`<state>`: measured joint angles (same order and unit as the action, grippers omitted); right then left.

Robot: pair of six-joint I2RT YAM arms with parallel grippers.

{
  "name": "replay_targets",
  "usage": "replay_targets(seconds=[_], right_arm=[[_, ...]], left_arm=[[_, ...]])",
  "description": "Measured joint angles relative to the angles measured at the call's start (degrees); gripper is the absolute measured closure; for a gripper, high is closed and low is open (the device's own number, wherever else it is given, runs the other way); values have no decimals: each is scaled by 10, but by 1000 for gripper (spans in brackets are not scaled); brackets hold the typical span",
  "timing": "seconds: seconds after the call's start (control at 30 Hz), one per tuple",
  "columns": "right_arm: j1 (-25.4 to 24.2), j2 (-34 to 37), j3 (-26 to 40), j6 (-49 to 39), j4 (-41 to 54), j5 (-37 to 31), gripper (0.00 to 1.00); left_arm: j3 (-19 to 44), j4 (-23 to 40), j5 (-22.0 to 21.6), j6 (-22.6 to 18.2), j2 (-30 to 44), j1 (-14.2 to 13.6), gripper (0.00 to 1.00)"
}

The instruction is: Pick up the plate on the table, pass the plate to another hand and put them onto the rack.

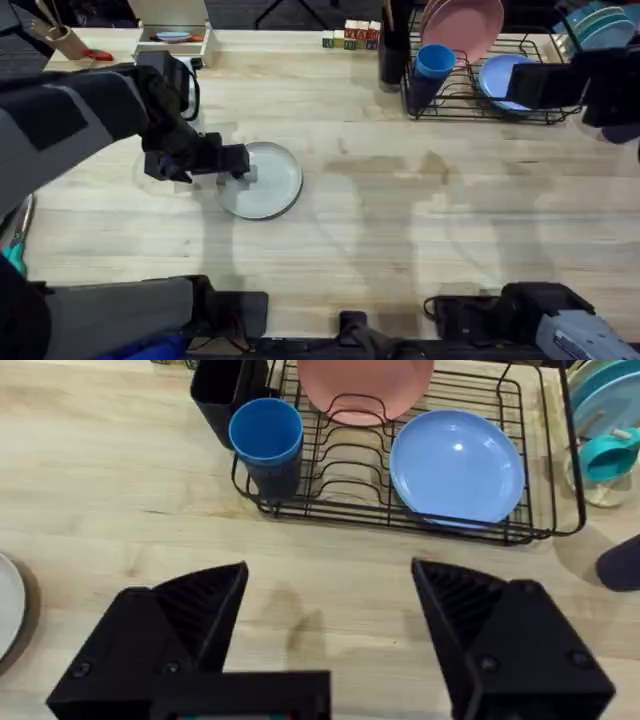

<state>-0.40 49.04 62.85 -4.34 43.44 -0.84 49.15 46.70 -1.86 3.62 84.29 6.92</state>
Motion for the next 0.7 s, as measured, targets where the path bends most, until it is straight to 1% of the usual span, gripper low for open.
replay_targets(seconds=[0.1, 0.17, 0.23, 0.33, 0.43, 0.53, 0.63, 0.7], right_arm=[[0, 0, 0, 0, 0, 0, 6], [0, 0, 0, 0, 0, 0, 5], [0, 0, 0, 0, 0, 0, 5], [0, 0, 0, 0, 0, 0, 6], [0, 0, 0, 0, 0, 0, 6], [0, 0, 0, 0, 0, 0, 6], [0, 0, 0, 0, 0, 0, 6], [0, 0, 0, 0, 0, 0, 6]], left_arm=[[0, 0, 6, 0, 0, 0, 157], [0, 0, 12, -1, 0, 0, 172], [0, 0, 24, -1, 0, 0, 219], [0, 0, 41, -1, 0, 0, 372], [0, 0, 51, -1, 0, 0, 441], [0, 0, 54, -1, 0, 0, 584], [0, 0, 56, -1, 0, 0, 756], [0, 0, 57, -1, 0, 0, 834]])
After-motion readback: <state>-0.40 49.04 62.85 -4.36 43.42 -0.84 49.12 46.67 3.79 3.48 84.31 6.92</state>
